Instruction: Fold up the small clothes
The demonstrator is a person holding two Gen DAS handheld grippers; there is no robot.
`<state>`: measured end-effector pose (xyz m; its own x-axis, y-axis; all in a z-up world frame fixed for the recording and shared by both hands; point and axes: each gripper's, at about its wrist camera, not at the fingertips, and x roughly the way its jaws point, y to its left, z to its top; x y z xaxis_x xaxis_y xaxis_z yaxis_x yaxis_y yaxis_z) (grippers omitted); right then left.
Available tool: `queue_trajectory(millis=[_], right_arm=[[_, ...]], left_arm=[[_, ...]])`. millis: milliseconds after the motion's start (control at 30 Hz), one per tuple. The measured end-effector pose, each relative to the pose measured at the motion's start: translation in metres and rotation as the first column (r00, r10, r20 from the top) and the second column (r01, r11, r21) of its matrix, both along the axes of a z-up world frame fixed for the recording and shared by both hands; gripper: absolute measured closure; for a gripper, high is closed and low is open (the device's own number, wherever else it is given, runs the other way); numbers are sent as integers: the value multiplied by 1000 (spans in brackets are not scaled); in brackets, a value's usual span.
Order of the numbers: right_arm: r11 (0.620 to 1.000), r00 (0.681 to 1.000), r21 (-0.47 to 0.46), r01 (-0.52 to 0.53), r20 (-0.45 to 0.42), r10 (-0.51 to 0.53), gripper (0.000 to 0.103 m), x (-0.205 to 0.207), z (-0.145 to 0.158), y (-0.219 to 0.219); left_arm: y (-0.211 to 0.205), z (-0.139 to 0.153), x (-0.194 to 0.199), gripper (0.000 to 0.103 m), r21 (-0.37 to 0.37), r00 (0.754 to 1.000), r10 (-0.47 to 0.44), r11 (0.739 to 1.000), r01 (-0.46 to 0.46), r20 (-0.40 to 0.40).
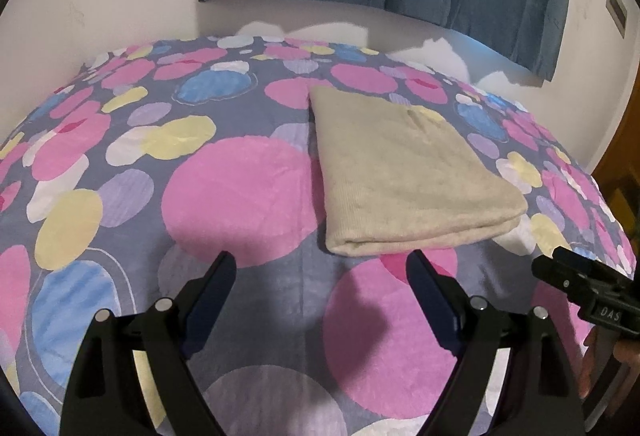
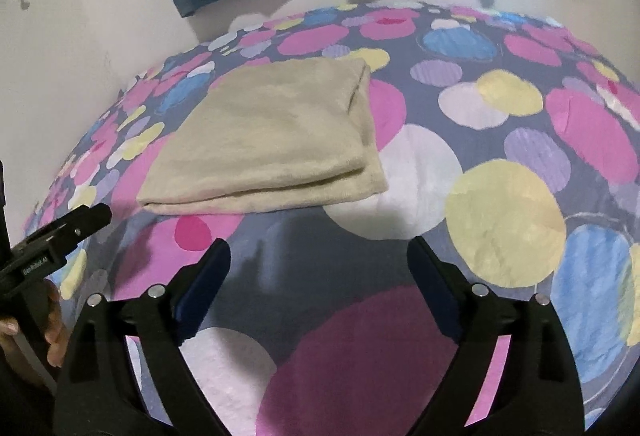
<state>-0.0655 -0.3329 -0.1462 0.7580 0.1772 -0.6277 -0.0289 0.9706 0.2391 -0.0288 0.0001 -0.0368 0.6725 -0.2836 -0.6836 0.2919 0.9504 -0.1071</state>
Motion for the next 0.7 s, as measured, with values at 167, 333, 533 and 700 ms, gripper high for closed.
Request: queue_trajectory(millis=[167,333,533,700], right_arm=[[1000,1000,-14,-1,4,1,11,-3,1,5],[999,1000,-34,-6,7,6,8,-5,1,11],[999,1000,-34,-10,0,10,6,-6,2,15],[1000,1000,-25,0,4,0,6,-6,3,13]], left_arm=[[0,2,-3,17,-4,1000,3,1000,-3,10],[1,6,-9,17,-3,1000,9,1000,-8,26],[2,8,-11,17,-7,999,15,1000,-14,31],[1,11,-13,17,3,999,17,1000,-17,38]])
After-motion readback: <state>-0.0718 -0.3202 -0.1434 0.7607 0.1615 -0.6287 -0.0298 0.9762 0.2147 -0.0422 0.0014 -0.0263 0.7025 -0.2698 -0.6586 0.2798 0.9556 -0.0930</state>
